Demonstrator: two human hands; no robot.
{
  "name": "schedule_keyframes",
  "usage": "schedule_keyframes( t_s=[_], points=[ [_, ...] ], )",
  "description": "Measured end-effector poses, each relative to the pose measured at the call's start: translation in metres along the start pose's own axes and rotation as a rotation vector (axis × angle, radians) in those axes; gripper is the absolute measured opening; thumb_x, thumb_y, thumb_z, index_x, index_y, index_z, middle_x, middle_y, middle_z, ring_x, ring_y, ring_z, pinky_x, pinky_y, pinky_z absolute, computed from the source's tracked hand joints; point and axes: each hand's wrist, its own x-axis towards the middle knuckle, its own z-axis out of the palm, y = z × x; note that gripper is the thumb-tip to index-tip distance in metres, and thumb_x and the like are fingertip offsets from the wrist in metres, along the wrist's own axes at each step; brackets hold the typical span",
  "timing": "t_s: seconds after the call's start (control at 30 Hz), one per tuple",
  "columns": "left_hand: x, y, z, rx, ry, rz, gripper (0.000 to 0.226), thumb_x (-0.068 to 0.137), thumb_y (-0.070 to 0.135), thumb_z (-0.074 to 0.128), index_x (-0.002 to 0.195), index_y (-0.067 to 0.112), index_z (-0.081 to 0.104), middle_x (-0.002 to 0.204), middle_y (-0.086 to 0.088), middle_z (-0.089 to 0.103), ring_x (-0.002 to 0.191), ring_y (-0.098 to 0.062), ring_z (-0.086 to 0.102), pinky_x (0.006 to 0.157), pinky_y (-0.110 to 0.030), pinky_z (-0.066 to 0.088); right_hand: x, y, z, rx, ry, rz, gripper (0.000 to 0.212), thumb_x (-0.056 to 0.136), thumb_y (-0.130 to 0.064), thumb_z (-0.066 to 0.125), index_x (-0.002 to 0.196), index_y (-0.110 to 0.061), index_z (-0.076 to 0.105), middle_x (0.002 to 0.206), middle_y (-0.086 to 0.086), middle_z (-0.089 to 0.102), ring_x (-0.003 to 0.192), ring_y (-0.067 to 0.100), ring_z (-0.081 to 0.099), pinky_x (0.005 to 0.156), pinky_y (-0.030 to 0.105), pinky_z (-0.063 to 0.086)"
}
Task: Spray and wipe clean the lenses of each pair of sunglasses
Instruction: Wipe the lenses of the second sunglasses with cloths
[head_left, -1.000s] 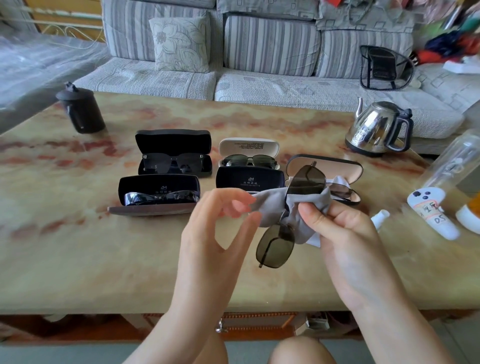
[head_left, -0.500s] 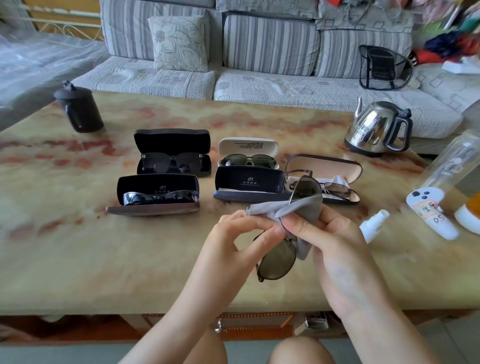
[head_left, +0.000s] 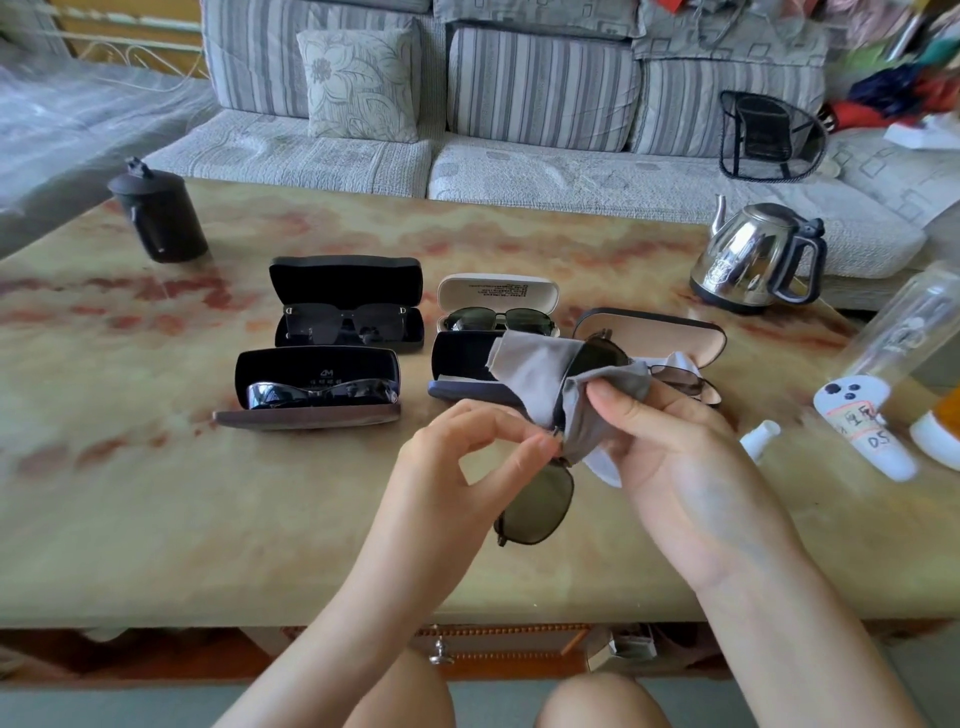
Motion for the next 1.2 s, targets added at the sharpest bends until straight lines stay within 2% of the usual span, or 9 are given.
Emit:
schedule_keyframes(
  t_s=[0.1, 0.23, 0.4, 0.53, 0.6, 0.8, 0.9, 1.03, 1.2],
  points=[
    [-0.002, 0.002, -0.001, 0.047, 0.01, -0.009, 0.022, 0.076, 0.046, 0.061, 0.079, 0.027, 0.071, 0.086, 0.016, 0.071, 0.083, -0.007, 0.066, 0.081, -0.026, 0.05, 0.0, 0.0, -0.002, -0.075, 0.062, -0.022, 0.015, 0.064, -0.022, 0.069, 0.074, -0.015, 0.077, 0.081, -0.002, 0.074, 0.082, 0.01, 0.068, 0.09, 0.032, 0.048],
    [-0.004, -0.001, -0.001, 0.138, 0.003, -0.015, 0.018, 0.081, 0.049, 0.07, 0.076, 0.032, 0.069, 0.081, 0.021, 0.07, 0.075, -0.029, 0.063, 0.071, -0.031, 0.047, -0.003, 0.003, -0.004, -0.221, 0.06, -0.044, 0.031, 0.058, -0.025, 0.077, 0.086, -0.012, 0.075, 0.083, 0.001, 0.075, 0.081, 0.01, 0.068, 0.073, 0.019, 0.051],
    [-0.006, -0.009, -0.001, 0.139, 0.046, -0.015, 0.025, 0.077, 0.057, 0.059, 0.085, 0.035, 0.067, 0.083, 0.012, 0.07, 0.076, -0.031, 0.062, 0.075, -0.046, 0.051, -0.009, 0.009, -0.001, -0.222, -0.07, -0.012, 0.031, 0.062, -0.01, 0.072, 0.093, -0.007, 0.073, 0.086, 0.004, 0.075, 0.078, 0.009, 0.068, 0.066, 0.015, 0.051],
    [-0.009, -0.003, -0.001, 0.177, 0.025, -0.028, 0.008, 0.084, 0.036, 0.068, 0.077, 0.033, 0.068, 0.077, 0.016, 0.067, 0.052, -0.004, 0.051, 0.051, -0.014, 0.035, -0.009, 0.009, -0.001, -0.237, -0.028, -0.005, 0.035, 0.06, -0.013, 0.074, 0.094, -0.005, 0.073, 0.087, 0.009, 0.076, 0.076, 0.013, 0.07, 0.063, 0.017, 0.051],
    [-0.009, 0.001, 0.0, 0.202, 0.002, -0.003, 0.006, 0.084, 0.03, 0.068, 0.078, 0.03, 0.069, 0.08, 0.017, 0.066, 0.061, 0.006, 0.053, 0.054, -0.008, 0.035, -0.008, 0.01, 0.0, -0.232, 0.02, -0.012, 0.038, 0.056, -0.018, 0.076, 0.092, -0.007, 0.073, 0.087, 0.009, 0.076, 0.076, 0.014, 0.071, 0.062, 0.015, 0.051],
    [-0.007, 0.003, 0.0, 0.23, -0.015, 0.067, 0.003, 0.083, 0.025, 0.072, 0.079, 0.026, 0.072, 0.084, 0.017, 0.065, 0.079, 0.007, 0.056, 0.064, -0.004, 0.036, -0.001, 0.006, 0.006, -0.324, 0.138, -0.096, 0.041, 0.046, -0.037, 0.078, 0.08, -0.014, 0.075, 0.072, -0.002, 0.075, 0.067, 0.006, 0.069, 0.058, 0.012, 0.049],
    [-0.006, 0.004, -0.001, 0.237, -0.01, 0.077, 0.006, 0.083, 0.026, 0.072, 0.078, 0.028, 0.07, 0.089, 0.02, 0.064, 0.083, 0.006, 0.056, 0.066, -0.004, 0.035, 0.006, 0.004, 0.009, -0.331, 0.177, -0.111, 0.023, 0.051, -0.036, 0.076, 0.066, -0.019, 0.076, 0.062, -0.004, 0.072, 0.059, 0.005, 0.066, 0.054, 0.015, 0.051],
    [-0.003, 0.005, -0.004, 0.231, 0.001, 0.061, 0.011, 0.083, 0.03, 0.069, 0.075, 0.036, 0.065, 0.089, 0.021, 0.064, 0.091, 0.003, 0.058, 0.073, -0.004, 0.035, 0.013, 0.003, 0.008, -0.291, 0.174, -0.098, 0.025, 0.066, -0.034, 0.072, 0.071, -0.01, 0.075, 0.07, 0.006, 0.073, 0.065, 0.011, 0.065, 0.062, 0.015, 0.051],
    [-0.002, 0.003, -0.006, 0.23, 0.02, 0.05, 0.006, 0.082, 0.032, 0.069, 0.077, 0.031, 0.068, 0.083, 0.019, 0.066, 0.088, 0.003, 0.059, 0.071, -0.005, 0.036, 0.016, 0.004, 0.002, -0.194, 0.106, -0.122, 0.02, 0.078, -0.027, 0.066, 0.064, -0.018, 0.077, 0.07, -0.005, 0.07, 0.067, 0.006, 0.063, 0.062, 0.014, 0.049]
  ],
)
